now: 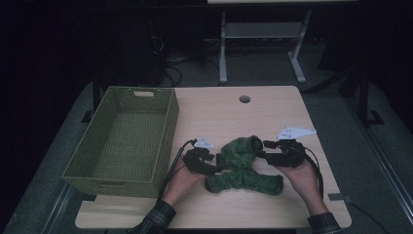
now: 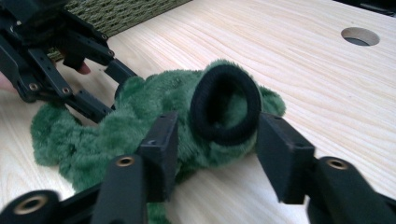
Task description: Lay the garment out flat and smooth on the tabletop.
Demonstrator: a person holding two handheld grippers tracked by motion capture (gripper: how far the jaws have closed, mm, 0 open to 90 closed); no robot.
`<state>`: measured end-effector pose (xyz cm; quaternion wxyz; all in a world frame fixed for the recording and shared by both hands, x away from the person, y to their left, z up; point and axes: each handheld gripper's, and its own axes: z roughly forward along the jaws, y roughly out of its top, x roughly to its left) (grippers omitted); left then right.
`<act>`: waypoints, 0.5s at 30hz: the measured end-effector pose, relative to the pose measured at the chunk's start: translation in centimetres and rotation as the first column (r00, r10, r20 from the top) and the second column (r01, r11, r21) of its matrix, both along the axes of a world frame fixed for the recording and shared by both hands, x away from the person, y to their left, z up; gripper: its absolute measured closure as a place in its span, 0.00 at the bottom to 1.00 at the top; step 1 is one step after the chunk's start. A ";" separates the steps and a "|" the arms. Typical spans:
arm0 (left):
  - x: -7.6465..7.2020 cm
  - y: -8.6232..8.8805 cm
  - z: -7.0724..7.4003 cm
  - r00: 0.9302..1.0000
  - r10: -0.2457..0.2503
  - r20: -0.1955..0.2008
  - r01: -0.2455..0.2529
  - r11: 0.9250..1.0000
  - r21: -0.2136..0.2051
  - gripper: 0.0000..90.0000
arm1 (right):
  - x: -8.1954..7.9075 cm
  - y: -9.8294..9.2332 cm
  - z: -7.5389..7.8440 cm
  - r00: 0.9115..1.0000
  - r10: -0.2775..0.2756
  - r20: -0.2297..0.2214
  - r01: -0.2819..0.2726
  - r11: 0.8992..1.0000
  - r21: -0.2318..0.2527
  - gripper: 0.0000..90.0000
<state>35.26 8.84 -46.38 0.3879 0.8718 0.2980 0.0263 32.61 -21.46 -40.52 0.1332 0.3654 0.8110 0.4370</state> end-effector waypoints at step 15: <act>0.8 -0.9 0.2 0.999 -0.047 0.015 0.047 0.999 -0.027 0.89 | 1.9 1.1 -1.1 1.000 0.017 -0.025 -0.017 1.000 -0.020 0.89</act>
